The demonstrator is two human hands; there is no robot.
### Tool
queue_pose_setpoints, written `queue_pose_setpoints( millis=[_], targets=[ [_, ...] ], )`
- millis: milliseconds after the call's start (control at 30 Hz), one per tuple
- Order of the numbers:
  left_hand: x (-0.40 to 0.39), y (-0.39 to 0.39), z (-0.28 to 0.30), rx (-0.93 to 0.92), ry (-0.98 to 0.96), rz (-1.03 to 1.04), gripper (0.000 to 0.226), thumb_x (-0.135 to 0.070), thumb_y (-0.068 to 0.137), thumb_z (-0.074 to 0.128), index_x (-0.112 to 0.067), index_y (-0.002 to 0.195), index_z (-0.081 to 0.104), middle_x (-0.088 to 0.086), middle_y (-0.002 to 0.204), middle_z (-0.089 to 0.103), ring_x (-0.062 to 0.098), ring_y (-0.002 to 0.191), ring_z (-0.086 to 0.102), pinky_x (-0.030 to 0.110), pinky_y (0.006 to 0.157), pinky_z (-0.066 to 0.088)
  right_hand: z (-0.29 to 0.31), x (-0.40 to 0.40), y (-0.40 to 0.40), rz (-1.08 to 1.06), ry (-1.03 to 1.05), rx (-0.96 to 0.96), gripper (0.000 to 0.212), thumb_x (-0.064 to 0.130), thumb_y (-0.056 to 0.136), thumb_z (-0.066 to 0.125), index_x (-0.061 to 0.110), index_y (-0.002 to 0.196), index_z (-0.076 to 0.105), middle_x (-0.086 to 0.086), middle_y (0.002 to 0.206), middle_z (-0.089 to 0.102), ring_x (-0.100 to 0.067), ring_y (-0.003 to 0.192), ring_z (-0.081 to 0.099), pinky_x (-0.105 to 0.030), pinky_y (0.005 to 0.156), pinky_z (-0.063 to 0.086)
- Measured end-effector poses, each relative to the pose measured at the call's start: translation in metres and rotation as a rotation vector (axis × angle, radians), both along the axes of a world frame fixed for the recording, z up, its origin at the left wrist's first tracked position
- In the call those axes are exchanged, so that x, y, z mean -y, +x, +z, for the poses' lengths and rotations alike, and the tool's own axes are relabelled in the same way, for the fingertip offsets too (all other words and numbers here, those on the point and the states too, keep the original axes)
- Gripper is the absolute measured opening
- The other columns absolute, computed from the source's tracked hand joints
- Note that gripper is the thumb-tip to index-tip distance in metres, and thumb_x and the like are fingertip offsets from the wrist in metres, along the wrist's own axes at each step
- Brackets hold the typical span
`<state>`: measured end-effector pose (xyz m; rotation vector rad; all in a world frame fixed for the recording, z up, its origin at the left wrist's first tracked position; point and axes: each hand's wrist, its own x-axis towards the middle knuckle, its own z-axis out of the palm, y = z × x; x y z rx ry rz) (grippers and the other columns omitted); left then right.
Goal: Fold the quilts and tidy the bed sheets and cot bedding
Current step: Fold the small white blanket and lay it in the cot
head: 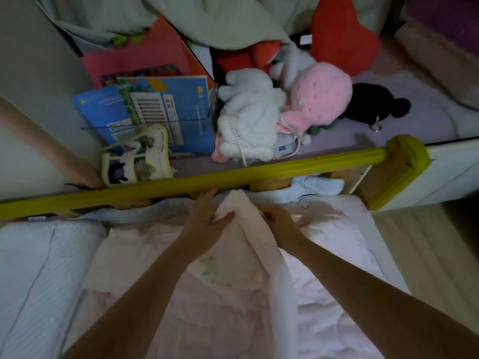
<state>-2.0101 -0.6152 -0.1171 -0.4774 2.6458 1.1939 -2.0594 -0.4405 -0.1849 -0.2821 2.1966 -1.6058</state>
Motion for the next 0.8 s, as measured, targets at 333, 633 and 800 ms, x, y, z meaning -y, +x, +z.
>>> queue_pose_setpoints(
  millis=[333, 633, 800],
  targets=[
    [-0.070, -0.002, 0.134, -0.256, 0.102, -0.115, 0.023, -0.031, 0.094, 0.058, -0.010, 0.096, 0.067, 0.010, 0.101, 0.069, 0.027, 0.097, 0.062, 0.037, 0.089, 0.048, 0.188, -0.067, 0.031, -0.304, -0.280, -0.195, 0.033, 0.002, 0.094, 0.056, 0.024, 0.072, 0.067, 0.019, 0.059, 0.062, 0.006, 0.057, 0.053, -0.016, 0.060, 0.050],
    [-0.045, 0.075, 0.322, -0.619, 0.112, -0.108, 0.012, -0.012, 0.086, 0.070, -0.002, 0.081, 0.073, -0.011, 0.060, 0.058, -0.008, 0.057, 0.052, 0.010, 0.056, 0.041, 0.353, -0.030, 0.136, -0.220, -0.229, -0.250, 0.013, 0.035, 0.097, 0.049, 0.024, 0.098, 0.042, -0.006, 0.085, 0.062, -0.018, 0.074, 0.057, -0.037, 0.074, 0.047],
    [-0.013, 0.133, 0.416, -0.819, 0.047, 0.066, 0.027, -0.025, 0.092, 0.061, -0.003, 0.077, 0.066, 0.016, 0.080, 0.068, 0.027, 0.077, 0.062, 0.039, 0.071, 0.049, 0.431, 0.013, 0.208, -0.109, 0.004, -0.632, 0.064, 0.064, 0.067, 0.070, 0.033, 0.117, 0.045, 0.008, 0.113, 0.055, -0.011, 0.104, 0.053, -0.029, 0.089, 0.041]
  ],
)
